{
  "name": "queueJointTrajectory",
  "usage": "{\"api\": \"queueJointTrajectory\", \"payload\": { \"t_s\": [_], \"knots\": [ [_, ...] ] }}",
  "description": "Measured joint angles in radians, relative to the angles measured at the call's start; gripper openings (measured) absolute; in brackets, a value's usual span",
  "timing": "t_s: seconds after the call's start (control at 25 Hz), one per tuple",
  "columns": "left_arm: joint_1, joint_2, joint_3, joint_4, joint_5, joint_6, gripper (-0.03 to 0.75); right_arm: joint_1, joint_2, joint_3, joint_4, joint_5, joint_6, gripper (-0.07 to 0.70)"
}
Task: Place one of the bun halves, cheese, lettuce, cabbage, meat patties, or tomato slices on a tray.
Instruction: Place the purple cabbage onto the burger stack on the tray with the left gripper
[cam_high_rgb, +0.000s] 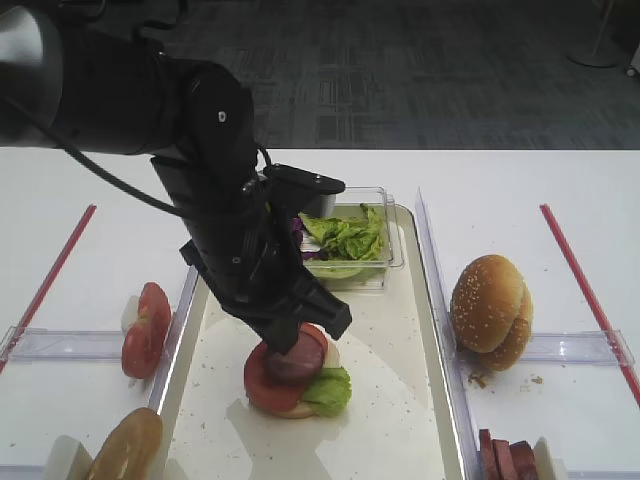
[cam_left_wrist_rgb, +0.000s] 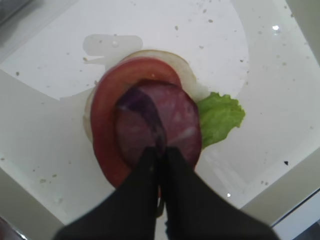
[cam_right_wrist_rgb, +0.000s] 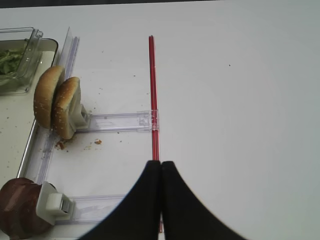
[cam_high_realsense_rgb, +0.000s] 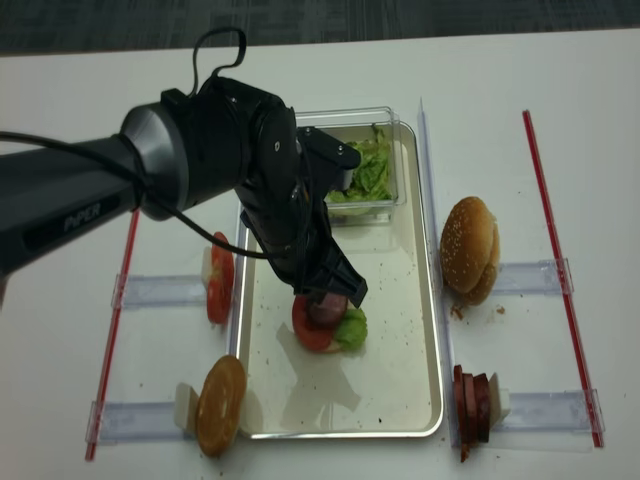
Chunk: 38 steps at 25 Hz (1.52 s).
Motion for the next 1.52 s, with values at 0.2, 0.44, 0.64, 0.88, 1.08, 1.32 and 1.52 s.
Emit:
{"api": "queueJointTrajectory", "payload": {
  "t_s": [0.2, 0.44, 0.64, 0.88, 1.08, 1.32, 1.52],
  "knots": [
    [0.0, 0.0, 0.0, 0.0, -0.012, 0.0, -0.006, 0.0, 0.0, 0.0, 0.0, 0.0, 0.0, 0.364],
    [0.0, 0.0, 0.0, 0.0, -0.018, 0.002, -0.006, 0.0, 0.0, 0.0, 0.0, 0.0, 0.0, 0.364],
    [0.0, 0.0, 0.0, 0.0, -0.022, 0.004, -0.006, 0.0, 0.0, 0.0, 0.0, 0.0, 0.0, 0.364],
    [0.0, 0.0, 0.0, 0.0, -0.031, 0.004, -0.006, 0.0, 0.0, 0.0, 0.0, 0.0, 0.0, 0.364],
    [0.0, 0.0, 0.0, 0.0, -0.037, 0.007, -0.001, 0.0, 0.0, 0.0, 0.0, 0.0, 0.0, 0.364],
    [0.0, 0.0, 0.0, 0.0, -0.037, 0.023, 0.081, 0.0, 0.0, 0.0, 0.0, 0.0, 0.0, 0.364],
    [0.0, 0.0, 0.0, 0.0, -0.027, 0.03, 0.283, 0.0, 0.0, 0.0, 0.0, 0.0, 0.0, 0.364]
  ]
}}
